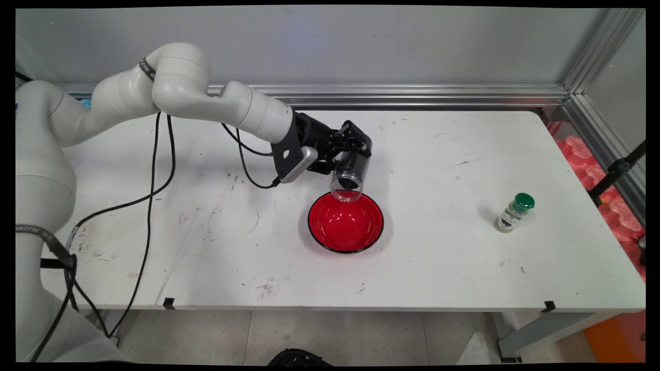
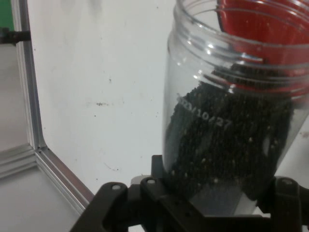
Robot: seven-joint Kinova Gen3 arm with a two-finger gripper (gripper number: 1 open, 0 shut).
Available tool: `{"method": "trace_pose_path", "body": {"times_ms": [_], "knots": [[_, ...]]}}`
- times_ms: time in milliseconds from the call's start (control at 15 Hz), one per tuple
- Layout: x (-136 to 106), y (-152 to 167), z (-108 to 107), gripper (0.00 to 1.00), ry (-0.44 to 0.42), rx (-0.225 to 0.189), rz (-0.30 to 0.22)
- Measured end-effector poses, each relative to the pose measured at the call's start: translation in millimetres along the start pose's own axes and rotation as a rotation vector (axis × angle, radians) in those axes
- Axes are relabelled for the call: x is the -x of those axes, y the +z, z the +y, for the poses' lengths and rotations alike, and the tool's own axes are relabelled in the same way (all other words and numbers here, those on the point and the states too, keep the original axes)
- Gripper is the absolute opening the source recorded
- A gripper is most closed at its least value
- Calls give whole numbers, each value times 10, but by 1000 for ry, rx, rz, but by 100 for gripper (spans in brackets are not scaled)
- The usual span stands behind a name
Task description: Pour the black seasoning powder in the red bowl
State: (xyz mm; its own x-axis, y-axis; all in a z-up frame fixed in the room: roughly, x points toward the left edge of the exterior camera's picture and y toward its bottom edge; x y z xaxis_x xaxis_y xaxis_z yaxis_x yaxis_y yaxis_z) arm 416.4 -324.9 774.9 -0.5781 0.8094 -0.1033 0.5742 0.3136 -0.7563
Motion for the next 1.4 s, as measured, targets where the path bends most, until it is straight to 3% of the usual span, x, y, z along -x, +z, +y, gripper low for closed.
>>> {"method": "trace_pose_path", "body": {"times_ms": [1400], "knots": [[-195,-101,-50,0,284,-27,-101]]}}
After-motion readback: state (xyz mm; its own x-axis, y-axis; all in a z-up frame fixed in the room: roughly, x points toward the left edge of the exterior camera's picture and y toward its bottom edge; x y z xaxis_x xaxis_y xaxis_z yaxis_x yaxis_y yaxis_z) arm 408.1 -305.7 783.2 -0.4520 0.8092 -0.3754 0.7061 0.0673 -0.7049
